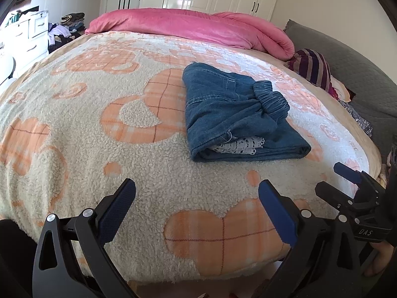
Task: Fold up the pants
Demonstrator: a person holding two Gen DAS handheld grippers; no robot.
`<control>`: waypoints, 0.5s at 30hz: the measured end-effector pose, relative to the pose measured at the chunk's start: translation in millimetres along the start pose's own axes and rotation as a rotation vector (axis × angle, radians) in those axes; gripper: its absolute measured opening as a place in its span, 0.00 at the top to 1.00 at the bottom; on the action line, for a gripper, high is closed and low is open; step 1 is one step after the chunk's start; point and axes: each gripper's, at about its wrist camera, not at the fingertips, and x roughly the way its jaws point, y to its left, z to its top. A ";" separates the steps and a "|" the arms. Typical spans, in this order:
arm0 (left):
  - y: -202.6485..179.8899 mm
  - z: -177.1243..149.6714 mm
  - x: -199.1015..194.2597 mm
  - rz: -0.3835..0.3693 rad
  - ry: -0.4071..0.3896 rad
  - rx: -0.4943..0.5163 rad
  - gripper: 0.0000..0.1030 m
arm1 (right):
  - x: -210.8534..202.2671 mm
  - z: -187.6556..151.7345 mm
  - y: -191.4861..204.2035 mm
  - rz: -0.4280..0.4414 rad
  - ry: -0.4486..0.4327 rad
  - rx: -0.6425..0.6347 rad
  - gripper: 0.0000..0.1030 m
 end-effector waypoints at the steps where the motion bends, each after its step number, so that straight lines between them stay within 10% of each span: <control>1: -0.3 0.2 -0.7 -0.002 -0.001 0.000 0.04 | 0.3 0.2 -0.2 0.000 0.001 0.000 0.08; 15: -4.5 1.2 -7.2 0.000 -0.013 0.010 0.04 | 1.4 1.0 -2.0 -0.007 0.013 -0.001 0.08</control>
